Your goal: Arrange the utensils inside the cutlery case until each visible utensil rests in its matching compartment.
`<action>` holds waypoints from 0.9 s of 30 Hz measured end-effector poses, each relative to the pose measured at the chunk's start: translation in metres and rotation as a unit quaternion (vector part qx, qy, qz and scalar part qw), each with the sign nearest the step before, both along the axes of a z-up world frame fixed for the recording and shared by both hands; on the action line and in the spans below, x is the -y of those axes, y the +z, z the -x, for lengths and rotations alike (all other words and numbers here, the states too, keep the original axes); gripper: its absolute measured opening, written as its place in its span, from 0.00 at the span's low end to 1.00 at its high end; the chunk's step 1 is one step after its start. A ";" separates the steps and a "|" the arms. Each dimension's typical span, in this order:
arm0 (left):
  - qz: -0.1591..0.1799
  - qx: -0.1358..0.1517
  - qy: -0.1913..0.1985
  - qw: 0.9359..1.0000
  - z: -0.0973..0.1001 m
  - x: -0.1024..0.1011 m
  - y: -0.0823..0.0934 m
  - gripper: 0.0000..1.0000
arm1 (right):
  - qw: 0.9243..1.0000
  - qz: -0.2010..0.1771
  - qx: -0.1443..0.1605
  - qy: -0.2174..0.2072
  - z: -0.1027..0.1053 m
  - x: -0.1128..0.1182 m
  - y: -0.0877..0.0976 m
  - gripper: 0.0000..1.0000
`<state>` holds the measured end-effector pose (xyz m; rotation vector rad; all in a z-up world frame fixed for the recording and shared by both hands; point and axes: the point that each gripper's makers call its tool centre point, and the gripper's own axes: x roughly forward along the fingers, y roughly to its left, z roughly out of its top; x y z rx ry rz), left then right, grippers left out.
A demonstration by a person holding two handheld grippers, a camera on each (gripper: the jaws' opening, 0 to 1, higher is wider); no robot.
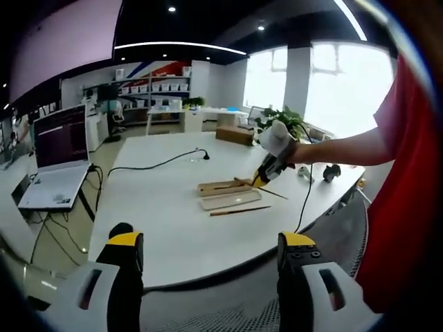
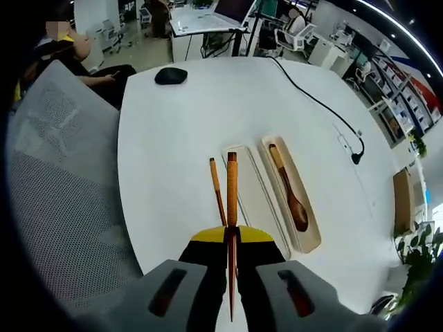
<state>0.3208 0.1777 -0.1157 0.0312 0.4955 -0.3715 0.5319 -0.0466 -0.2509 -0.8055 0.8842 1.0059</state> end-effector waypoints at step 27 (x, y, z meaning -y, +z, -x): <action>-0.023 -0.011 -0.007 1.000 -0.001 -0.003 -0.003 0.80 | 0.999 0.027 0.023 0.037 -0.010 0.000 0.014 0.00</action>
